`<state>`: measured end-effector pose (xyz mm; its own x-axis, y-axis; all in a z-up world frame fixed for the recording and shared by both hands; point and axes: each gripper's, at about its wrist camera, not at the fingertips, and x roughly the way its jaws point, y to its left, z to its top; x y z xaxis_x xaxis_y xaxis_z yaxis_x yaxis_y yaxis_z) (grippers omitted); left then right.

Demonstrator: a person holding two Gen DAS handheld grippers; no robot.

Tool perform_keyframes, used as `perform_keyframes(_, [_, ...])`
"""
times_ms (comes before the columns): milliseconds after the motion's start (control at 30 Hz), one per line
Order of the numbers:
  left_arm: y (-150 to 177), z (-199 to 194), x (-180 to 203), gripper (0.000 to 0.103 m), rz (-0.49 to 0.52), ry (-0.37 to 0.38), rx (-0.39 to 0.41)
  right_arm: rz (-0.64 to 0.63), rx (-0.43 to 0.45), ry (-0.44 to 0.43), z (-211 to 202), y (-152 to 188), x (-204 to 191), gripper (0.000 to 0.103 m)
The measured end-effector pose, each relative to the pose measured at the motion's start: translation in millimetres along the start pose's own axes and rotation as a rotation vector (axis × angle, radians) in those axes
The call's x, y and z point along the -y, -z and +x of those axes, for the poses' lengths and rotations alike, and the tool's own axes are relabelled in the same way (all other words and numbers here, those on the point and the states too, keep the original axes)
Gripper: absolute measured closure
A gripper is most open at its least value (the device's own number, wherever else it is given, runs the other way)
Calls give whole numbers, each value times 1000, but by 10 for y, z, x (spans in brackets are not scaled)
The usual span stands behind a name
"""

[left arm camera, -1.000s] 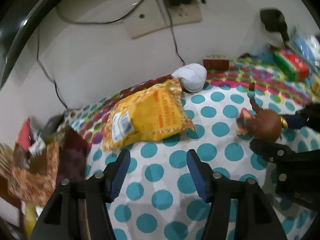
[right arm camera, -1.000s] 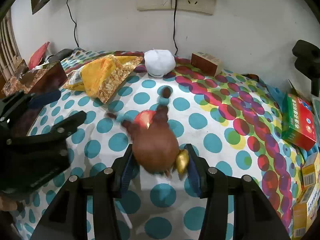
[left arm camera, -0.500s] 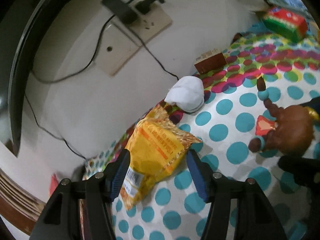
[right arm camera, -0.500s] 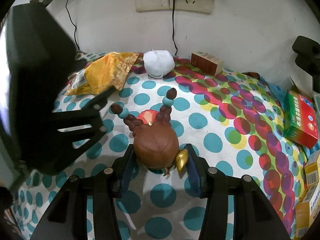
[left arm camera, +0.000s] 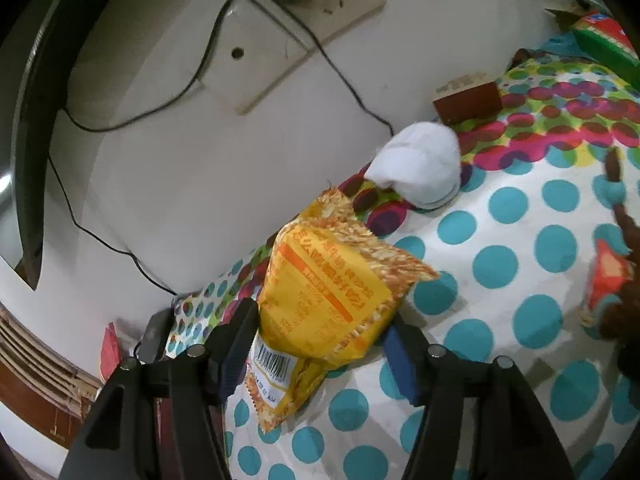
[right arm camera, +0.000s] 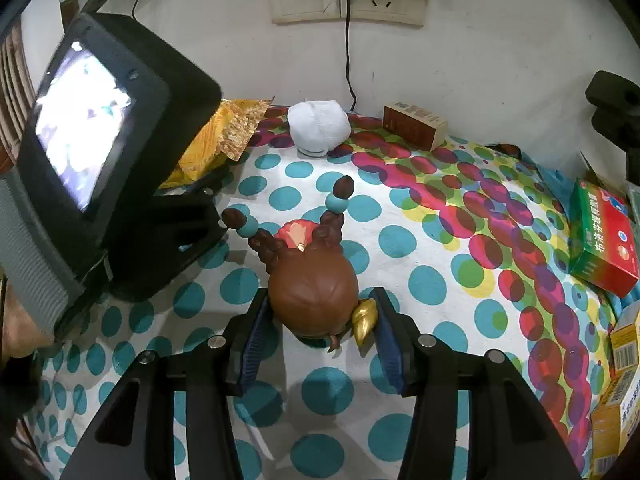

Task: Organize objects
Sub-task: 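Grasp yellow snack bag with left tool while right tool holds reindeer figurine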

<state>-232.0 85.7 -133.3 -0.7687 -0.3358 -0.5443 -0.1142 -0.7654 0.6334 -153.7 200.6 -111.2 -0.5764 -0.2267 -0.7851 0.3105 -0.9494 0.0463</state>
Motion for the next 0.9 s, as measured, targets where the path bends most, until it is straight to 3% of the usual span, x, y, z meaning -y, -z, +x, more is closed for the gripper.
perform_keyframes(100, [-27, 67, -62, 32, -44, -2, -17, 0, 0, -1, 0, 0, 6, 55])
perform_keyframes(300, [-42, 118, -129, 32, -65, 28, -19, 0, 0, -1, 2, 0, 8, 55])
perform_keyframes(367, [-37, 144, -177, 34, -81, 50, -23, 0, 0, -1, 2, 0, 7, 55])
perform_keyframes(433, [-28, 181, -235, 41, -103, 97, -31, -2, 0, 1, 3, 1, 8, 55])
perform_keyframes(567, [-23, 185, -233, 47, -96, 98, -28, -3, 0, -4, 8, -2, 0, 51])
perform_keyframes(667, [-30, 223, -268, 49, -101, 107, -26, 5, -2, 1, 7, 0, 3, 38])
perform_keyframes(900, [42, 88, -238, 49, -115, 128, -28, -5, -10, -2, 37, -13, -1, 30])
